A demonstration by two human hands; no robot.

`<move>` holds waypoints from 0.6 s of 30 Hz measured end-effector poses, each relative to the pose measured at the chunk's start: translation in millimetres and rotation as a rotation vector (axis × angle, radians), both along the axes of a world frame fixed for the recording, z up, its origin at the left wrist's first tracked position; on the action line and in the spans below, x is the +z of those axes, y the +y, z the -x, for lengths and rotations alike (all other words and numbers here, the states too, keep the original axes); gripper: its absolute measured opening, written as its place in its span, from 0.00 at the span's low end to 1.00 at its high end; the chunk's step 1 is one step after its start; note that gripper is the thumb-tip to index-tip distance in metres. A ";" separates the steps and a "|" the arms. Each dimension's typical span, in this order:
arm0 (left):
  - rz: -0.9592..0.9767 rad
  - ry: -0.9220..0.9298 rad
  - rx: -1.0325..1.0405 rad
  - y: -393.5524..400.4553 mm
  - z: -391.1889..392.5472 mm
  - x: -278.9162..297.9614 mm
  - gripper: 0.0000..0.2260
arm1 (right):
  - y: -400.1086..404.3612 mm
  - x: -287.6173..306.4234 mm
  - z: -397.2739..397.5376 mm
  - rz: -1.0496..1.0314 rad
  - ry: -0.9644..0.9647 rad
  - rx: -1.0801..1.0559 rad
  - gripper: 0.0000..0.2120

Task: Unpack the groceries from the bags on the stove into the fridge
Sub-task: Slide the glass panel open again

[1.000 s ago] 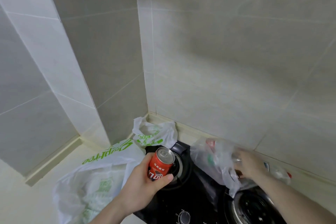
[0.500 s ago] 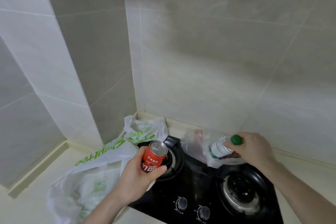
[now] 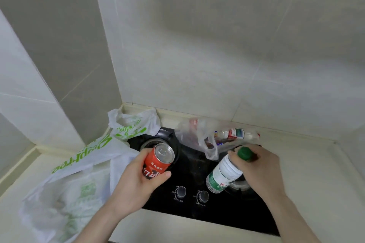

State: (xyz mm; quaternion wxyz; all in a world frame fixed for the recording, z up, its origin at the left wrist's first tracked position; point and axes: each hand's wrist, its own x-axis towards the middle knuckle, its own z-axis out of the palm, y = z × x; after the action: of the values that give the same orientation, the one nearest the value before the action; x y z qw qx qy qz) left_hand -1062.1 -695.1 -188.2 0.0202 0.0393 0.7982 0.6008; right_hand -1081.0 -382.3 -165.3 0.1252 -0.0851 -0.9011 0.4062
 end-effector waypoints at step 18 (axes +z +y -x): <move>0.208 0.135 -0.461 168.3 -7.2 13.0 0.29 | 117.6 6.7 -152.7 0.190 0.039 -0.366 0.08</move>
State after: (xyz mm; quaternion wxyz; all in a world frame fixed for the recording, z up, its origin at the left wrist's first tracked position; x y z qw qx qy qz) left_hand -1054.9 -526.9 -175.2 0.1072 0.2577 0.8251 0.4912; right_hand -928.3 -264.7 -158.6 0.2059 -0.2508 -0.8257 0.4615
